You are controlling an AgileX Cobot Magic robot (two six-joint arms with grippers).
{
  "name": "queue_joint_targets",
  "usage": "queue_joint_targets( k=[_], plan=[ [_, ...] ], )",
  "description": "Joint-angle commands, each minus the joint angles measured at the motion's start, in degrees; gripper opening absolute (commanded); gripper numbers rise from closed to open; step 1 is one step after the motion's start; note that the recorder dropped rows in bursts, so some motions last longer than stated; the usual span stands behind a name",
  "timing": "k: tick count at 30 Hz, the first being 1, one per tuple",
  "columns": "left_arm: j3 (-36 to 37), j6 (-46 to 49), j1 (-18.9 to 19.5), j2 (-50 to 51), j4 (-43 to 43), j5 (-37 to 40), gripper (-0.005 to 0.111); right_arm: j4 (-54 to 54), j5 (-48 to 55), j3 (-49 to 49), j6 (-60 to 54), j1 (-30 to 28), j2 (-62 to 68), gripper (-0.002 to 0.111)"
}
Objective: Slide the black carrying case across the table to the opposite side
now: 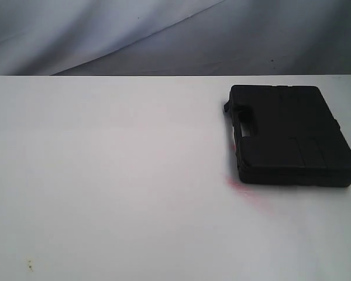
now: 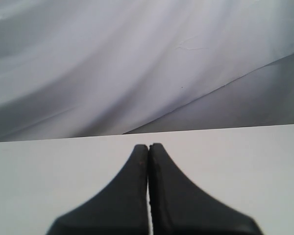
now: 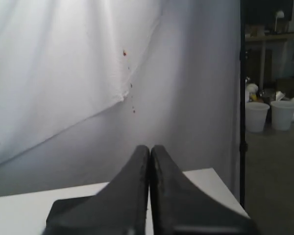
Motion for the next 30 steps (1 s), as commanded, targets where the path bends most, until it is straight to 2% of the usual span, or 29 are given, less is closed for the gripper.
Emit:
queue_joint_targets(
  k=[1,8,11,16,21,30],
  plan=[
    [0.2,-0.1,0.1,-0.2,0.0,-0.5,0.0,0.5,1.5,-0.4,-0.5,-0.1,3.1,0.0],
    [0.2,-0.1,0.1,-0.2,0.0,-0.5,0.0,6.3,1.5,-0.4,-0.1,-0.1,13.1,0.0],
    [0.2,-0.1,0.1,-0.2,0.0,-0.5,0.0,7.7,-2.9,-0.4,-1.2,-0.1,18.3,0.0],
    [0.2,-0.1,0.1,-0.2,0.0,-0.5,0.0,13.3,-11.5,-0.4,-13.0,0.5,22.3,0.0],
    [0.2,-0.1,0.1,-0.2,0.0,-0.5,0.0,13.7,-17.8,-0.3,-31.0,5.9,24.0,0.0],
    [0.2,-0.1,0.1,-0.2,0.0,-0.5,0.0,17.5,-17.4,-0.3,-32.9,6.8,28.5,0.0]
  ],
)
